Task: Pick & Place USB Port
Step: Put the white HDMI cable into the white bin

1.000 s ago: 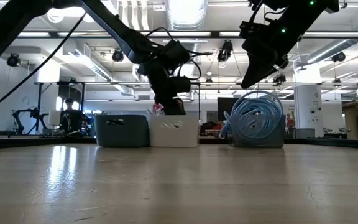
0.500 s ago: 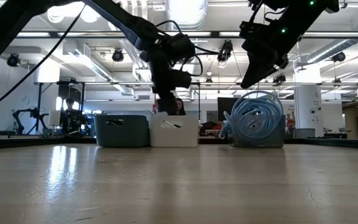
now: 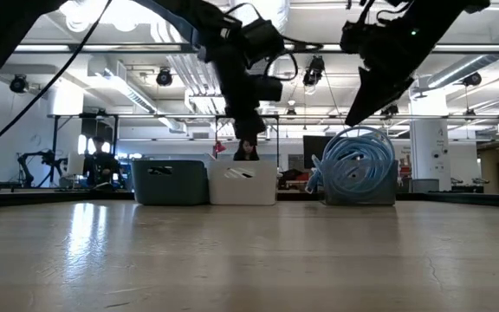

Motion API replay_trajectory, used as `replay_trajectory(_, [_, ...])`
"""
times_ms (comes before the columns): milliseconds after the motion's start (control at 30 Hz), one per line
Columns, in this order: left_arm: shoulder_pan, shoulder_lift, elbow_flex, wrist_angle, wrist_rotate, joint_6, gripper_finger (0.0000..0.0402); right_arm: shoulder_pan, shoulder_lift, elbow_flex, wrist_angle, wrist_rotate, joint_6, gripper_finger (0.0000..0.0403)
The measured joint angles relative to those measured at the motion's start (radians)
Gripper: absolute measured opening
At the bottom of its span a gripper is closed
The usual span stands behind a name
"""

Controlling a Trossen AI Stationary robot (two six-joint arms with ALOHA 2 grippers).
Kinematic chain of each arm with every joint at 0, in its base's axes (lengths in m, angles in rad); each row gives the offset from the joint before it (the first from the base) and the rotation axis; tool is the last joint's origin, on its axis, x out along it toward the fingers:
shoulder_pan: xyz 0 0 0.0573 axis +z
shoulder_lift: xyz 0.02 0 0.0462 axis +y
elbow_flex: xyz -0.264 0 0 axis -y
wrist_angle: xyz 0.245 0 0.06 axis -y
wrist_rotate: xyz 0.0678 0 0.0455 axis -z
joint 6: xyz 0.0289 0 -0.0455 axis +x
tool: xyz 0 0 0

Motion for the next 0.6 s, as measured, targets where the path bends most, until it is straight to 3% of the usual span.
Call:
replay_trajectory(200, [-0.062,-0.041,-0.003,-0.076,0.219,-0.145,0.0143,0.137,0.0,0.0,-0.02,-0.01,0.078,0.0112])
replay_trajectory(300, [-0.085,-0.068,-0.025,-0.052,0.329,-0.203,0.0138,0.205,0.0,0.008,-0.082,-0.102,0.179,0.0122])
replay_trajectory(600, [-0.133,-0.143,-0.259,0.335,0.407,-0.226,0.0138,0.433,0.099,0.006,-0.089,-0.446,0.558,0.0139])
